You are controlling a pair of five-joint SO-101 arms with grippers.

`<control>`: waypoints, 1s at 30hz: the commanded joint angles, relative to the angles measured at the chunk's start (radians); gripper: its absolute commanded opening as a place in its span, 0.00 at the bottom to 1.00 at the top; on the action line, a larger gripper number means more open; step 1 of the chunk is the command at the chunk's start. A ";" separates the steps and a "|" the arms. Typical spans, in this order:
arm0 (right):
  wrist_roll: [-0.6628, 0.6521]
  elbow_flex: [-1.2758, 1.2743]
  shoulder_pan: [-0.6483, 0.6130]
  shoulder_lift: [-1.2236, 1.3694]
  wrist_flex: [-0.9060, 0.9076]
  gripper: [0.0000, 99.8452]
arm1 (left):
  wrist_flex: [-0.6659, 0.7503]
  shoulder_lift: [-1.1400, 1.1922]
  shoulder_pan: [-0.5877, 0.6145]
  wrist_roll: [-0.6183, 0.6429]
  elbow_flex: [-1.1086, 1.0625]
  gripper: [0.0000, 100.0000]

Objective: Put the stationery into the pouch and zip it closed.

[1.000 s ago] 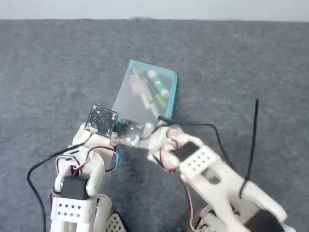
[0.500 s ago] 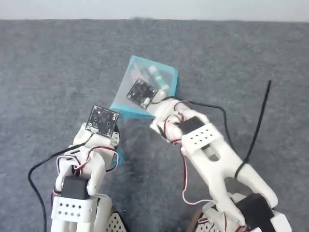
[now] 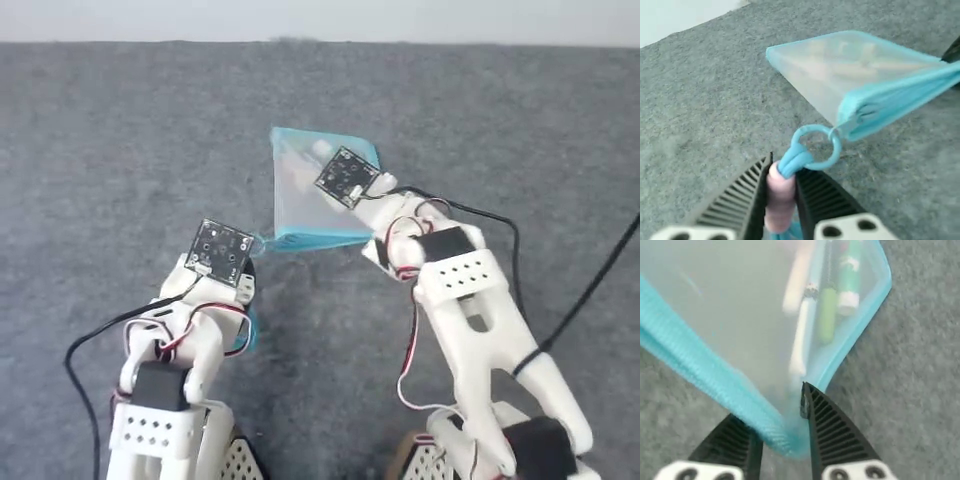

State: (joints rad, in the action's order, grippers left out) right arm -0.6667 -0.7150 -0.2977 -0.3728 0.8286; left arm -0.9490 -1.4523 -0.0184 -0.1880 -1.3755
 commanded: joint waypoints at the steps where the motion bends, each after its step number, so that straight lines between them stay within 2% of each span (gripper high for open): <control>1: -0.032 0.015 0.142 -0.024 0.035 0.01 | 0.031 0.008 0.011 -0.002 0.021 0.01; 9: -0.040 0.002 0.151 -0.024 0.041 0.01 | 0.040 0.005 0.009 0.002 0.008 0.01; 13: 0.060 -0.014 0.116 -0.027 0.058 0.01 | 0.132 0.003 0.008 0.003 -0.062 0.05; 18: 0.215 -0.005 0.113 -0.035 0.120 0.15 | 0.187 0.003 -0.003 0.064 -0.107 0.21; 22: 0.284 0.000 0.113 -0.035 0.153 0.24 | 0.181 0.002 -0.064 0.072 -0.110 0.23; 26: 0.318 0.002 0.113 -0.035 0.177 0.25 | 0.167 0.003 -0.094 0.071 -0.110 0.23; 30: 0.318 0.034 0.073 -0.048 0.291 0.25 | 0.163 0.003 -0.106 0.069 -0.110 0.23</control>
State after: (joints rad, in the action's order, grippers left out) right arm -0.3736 -0.7334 -0.2148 -0.3728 1.0464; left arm -0.7956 -1.4538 -0.1105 -0.1358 -1.4968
